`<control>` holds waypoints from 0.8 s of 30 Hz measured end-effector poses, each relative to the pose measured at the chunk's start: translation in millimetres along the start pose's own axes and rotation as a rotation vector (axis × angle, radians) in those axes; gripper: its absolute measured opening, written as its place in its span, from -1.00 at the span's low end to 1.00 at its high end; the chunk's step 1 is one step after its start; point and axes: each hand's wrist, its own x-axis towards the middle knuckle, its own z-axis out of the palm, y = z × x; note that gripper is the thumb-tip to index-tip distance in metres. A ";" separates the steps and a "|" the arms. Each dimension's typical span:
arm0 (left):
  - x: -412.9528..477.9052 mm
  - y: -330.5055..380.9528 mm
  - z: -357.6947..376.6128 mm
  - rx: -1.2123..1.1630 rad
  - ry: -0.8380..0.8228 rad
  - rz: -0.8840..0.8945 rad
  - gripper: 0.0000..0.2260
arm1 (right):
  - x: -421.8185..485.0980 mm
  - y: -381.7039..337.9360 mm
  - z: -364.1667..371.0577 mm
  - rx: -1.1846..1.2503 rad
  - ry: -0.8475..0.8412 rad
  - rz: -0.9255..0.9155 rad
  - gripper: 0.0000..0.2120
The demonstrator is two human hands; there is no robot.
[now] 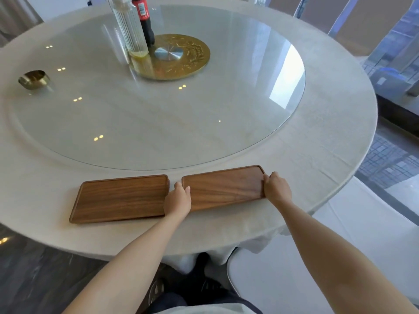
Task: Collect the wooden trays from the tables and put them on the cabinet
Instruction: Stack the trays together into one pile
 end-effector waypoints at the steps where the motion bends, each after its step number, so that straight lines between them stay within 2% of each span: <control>1: 1.9 -0.1 -4.4 -0.011 0.021 0.016 -0.67 | -0.6 -2.0 -0.2 0.007 0.016 0.003 -0.65; 8: 31.7 -26.1 -61.8 -0.024 0.218 0.140 -0.69 | -14.6 -60.5 1.1 0.077 0.127 -0.089 -0.72; 13: 54.2 -75.0 -116.6 0.027 0.309 0.149 -0.70 | -35.0 -125.9 20.0 0.052 0.141 -0.223 -0.61; 18: 68.8 -136.1 -153.3 0.094 0.318 0.135 -0.71 | -62.0 -173.9 58.8 -0.025 0.090 -0.324 -0.57; 24: 75.6 -200.3 -160.9 0.178 0.258 0.104 -0.70 | -92.7 -196.4 111.8 -0.133 0.013 -0.349 -0.57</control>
